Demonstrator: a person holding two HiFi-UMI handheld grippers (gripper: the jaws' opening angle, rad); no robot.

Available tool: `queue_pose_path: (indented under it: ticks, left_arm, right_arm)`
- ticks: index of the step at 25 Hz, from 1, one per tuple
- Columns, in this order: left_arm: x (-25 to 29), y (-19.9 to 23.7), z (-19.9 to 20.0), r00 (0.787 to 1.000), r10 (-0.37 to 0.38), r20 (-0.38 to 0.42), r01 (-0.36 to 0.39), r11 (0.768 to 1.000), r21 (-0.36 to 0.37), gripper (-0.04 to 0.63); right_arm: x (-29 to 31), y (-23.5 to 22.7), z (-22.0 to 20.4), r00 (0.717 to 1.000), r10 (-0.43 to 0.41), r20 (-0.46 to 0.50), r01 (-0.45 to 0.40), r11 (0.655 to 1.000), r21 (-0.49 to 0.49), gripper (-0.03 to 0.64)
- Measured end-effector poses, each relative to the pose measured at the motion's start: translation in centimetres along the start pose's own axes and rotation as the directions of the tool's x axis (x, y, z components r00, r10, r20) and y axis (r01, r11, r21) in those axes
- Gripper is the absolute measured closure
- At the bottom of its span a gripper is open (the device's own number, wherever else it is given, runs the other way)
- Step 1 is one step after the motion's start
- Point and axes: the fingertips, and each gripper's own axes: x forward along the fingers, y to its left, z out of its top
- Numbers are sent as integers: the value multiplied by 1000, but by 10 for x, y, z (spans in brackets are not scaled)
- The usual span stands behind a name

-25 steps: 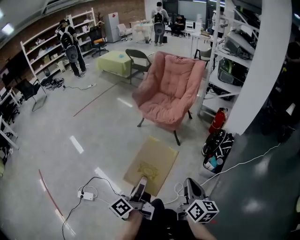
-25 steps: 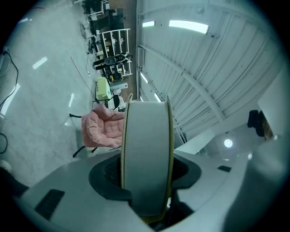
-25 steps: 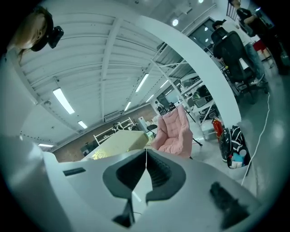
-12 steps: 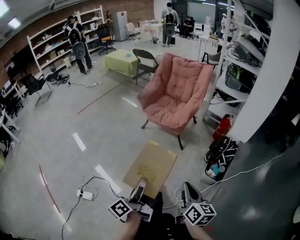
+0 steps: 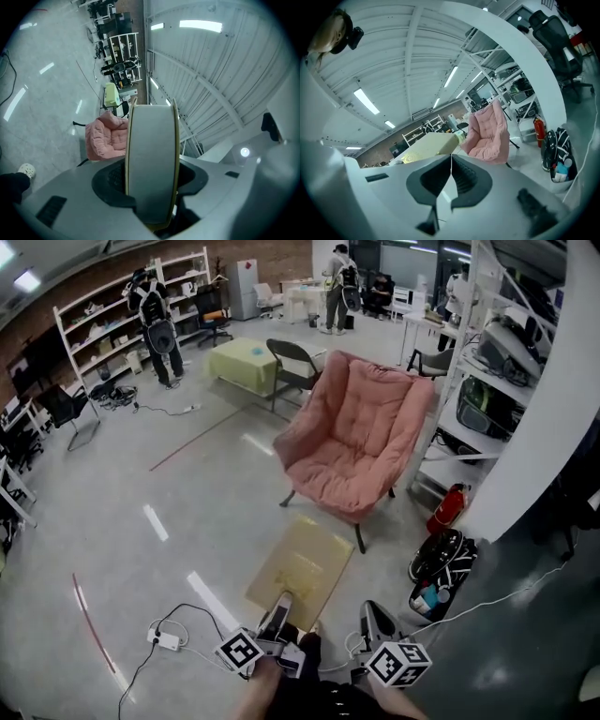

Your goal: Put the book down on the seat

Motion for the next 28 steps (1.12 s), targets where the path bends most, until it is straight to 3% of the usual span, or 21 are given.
queue_pose_path:
  ticks: [9, 11, 14, 26, 28]
  left_arm:
    - [96, 4, 51, 1000, -24, -4, 24, 998, -65, 365]
    - [112, 8, 64, 1000, -17, -12, 17, 998, -56, 365]
    - [129, 22, 84, 999, 12, -34, -11, 1000, 22, 365]
    - [181, 52, 138, 999, -25, -34, 23, 999, -43, 365]
    - [183, 60, 142, 999, -1, -37, 0, 1000, -16, 365]
  right_arm:
    - [92, -15, 47, 999, -31, 9, 31, 999, 11, 603]
    - [111, -16, 54, 999, -35, 10, 34, 999, 17, 603]
    - [137, -17, 59, 999, -39, 6, 38, 999, 31, 604]
    - [216, -8, 62, 999, -38, -6, 38, 999, 26, 603]
    - [222, -7, 61, 999, -32, -19, 33, 999, 27, 603]
